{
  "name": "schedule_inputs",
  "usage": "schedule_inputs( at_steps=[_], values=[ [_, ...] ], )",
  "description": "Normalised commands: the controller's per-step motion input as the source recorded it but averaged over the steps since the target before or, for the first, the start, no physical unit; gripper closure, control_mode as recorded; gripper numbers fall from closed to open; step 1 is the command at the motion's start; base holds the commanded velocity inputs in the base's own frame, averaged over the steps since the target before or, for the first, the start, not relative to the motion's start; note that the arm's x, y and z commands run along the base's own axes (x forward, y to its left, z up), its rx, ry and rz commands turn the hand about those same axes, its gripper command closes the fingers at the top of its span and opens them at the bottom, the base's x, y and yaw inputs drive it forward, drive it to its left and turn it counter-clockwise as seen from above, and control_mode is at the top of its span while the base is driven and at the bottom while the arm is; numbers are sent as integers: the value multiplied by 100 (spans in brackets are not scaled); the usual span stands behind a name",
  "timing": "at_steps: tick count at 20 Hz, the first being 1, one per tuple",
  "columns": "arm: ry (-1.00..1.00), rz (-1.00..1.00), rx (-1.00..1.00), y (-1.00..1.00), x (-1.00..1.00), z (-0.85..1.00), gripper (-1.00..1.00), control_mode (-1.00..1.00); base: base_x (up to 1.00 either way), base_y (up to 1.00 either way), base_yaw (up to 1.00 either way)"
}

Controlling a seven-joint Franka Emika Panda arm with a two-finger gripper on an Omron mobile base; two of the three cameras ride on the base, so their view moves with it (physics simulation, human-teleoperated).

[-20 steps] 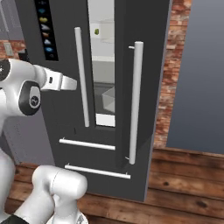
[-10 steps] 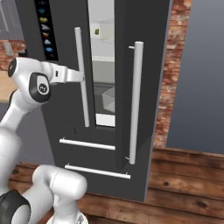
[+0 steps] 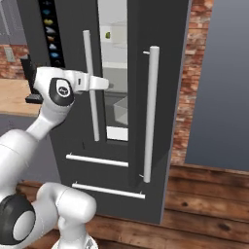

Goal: There is a bowl on the dining counter. Grab a lemon wedge from the fridge and place it in the bowl. Then get the liquor bottle and glass cup from the cabinet and place them next to the bowl.

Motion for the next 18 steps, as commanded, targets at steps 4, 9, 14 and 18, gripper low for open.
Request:
schedule_inputs(
  at_steps=[4, 9, 14, 18],
  values=[
    [0, -12, -1, -61, 18, 0, -100, -100, 0, 0, 0],
    [0, -8, 0, -57, 10, 0, -100, -100, 0, 0, 0],
    [-2, -10, 0, -80, -7, 0, -100, -100, 0, 0, 0],
    [-4, -12, 0, -85, -19, 0, -100, -100, 0, 0, 0]
  ],
)
